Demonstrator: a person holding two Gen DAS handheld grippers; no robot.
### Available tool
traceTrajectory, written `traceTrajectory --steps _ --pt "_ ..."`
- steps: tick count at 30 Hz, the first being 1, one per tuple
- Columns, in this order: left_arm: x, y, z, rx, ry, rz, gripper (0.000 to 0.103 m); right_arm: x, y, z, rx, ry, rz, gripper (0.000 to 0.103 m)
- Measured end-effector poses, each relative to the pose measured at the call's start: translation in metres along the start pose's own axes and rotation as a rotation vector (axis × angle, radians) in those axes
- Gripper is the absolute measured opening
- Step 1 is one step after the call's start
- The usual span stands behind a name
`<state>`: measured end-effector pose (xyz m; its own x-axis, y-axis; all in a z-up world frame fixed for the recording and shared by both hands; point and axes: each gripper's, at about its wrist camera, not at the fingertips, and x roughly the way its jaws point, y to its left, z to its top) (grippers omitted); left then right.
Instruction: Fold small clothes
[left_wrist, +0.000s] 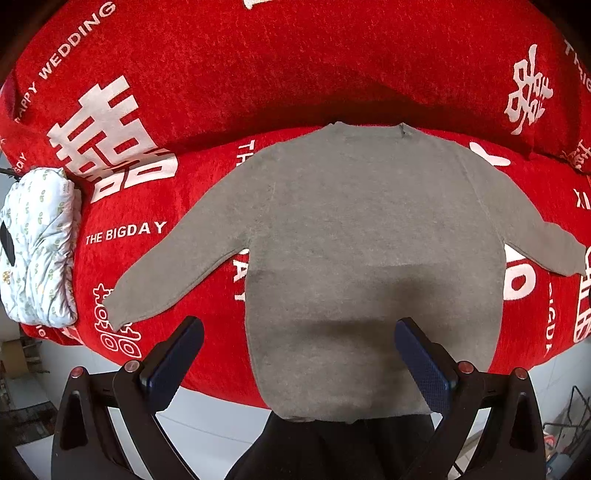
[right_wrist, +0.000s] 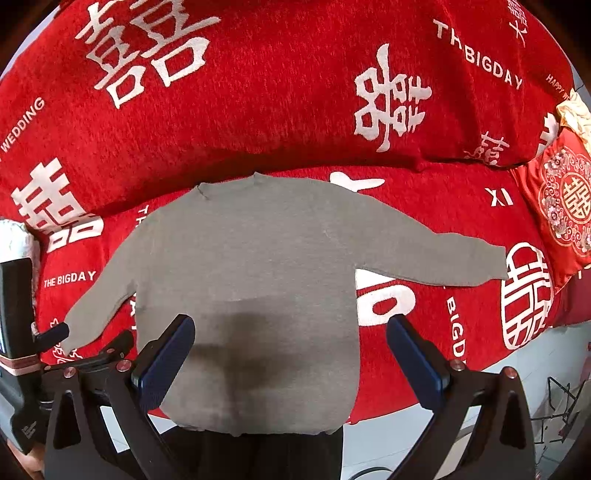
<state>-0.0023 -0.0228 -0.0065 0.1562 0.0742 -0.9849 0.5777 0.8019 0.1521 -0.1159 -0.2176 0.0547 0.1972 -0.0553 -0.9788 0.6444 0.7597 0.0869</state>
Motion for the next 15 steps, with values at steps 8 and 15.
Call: traceTrajectory --steps 8,15 --pt "0.001 0.002 0.003 0.01 -0.013 0.01 0.103 0.005 0.009 0.005 -0.024 0.007 -0.008 0.103" --pt "0.003 0.012 0.01 -0.026 -0.039 -0.006 0.103 0.012 0.004 0.01 0.017 0.006 -0.001 0.103"
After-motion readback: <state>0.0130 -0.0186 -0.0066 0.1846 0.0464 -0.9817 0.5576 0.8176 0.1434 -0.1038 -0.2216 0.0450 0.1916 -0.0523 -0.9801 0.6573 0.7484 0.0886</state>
